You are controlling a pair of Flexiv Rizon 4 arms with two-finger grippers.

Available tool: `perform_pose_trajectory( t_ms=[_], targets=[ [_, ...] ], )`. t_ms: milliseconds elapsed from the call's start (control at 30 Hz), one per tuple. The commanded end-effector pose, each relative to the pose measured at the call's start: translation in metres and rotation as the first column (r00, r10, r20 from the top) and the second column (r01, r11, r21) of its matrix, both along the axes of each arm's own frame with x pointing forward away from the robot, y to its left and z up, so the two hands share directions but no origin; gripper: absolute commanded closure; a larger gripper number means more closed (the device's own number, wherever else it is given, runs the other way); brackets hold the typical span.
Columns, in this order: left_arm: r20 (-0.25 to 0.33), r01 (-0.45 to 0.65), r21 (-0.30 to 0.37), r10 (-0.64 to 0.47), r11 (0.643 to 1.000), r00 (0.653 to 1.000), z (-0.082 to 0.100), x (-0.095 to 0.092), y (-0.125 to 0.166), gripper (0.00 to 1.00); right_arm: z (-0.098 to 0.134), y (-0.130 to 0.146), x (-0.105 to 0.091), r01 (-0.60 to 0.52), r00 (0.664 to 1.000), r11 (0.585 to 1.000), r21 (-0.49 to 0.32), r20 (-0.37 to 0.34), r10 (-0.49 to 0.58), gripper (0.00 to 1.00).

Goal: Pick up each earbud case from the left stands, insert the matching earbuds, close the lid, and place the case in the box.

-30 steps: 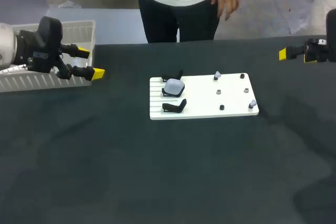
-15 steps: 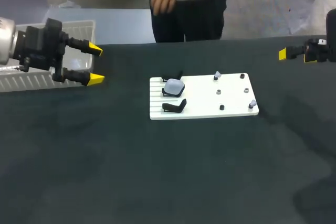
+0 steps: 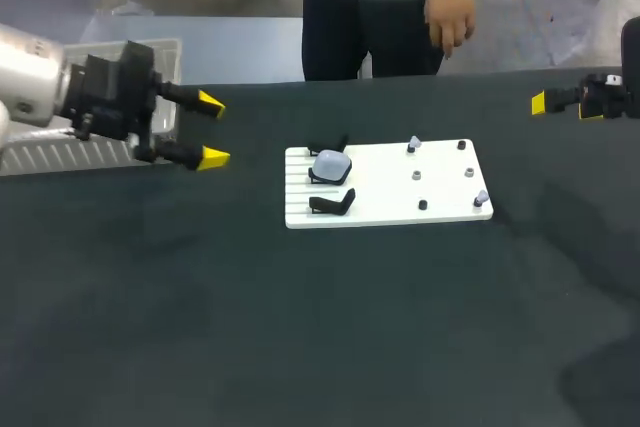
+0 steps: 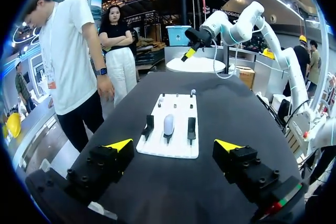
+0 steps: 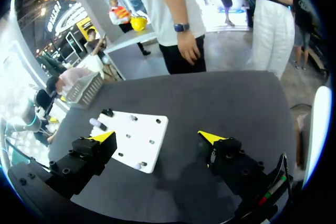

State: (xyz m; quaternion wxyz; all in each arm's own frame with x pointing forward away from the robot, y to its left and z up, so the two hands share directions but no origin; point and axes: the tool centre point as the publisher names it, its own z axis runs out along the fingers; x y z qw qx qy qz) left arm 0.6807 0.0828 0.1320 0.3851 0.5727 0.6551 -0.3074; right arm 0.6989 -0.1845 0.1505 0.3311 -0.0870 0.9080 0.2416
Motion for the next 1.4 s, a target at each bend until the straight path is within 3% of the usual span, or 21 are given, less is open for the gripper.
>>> perform_pose_trajectory(
  t_ms=[33,333,567,933,1400],
  targets=[
    [0.004,0.018,-0.015,-0.018,1.000,1.000,-0.025,0.017,-0.032,0.00,-0.001,0.000,0.001,-0.002,1.000,1.000,0.001,0.000,0.002,0.00],
    [-0.009,0.092,-0.051,-0.092,0.994,0.996,-0.053,0.036,-0.076,0.00,-0.001,0.000,0.001,-0.002,1.000,1.000,0.001,0.000,0.002,0.00],
    [-0.008,0.095,-0.056,-0.096,0.994,0.995,-0.064,0.042,-0.100,0.00,-0.001,0.000,0.001,-0.002,1.000,1.000,0.001,0.000,0.002,0.00],
    [-0.023,0.088,-0.085,-0.090,0.992,0.996,-0.081,0.045,-0.117,0.00,-0.001,0.000,0.001,-0.002,1.000,1.000,0.001,0.000,0.002,0.00],
    [-0.042,0.093,-0.074,-0.096,0.993,0.995,-0.093,0.042,-0.127,0.00,-0.001,0.000,0.001,-0.002,1.000,1.000,0.001,0.000,0.002,0.00]
  ],
)
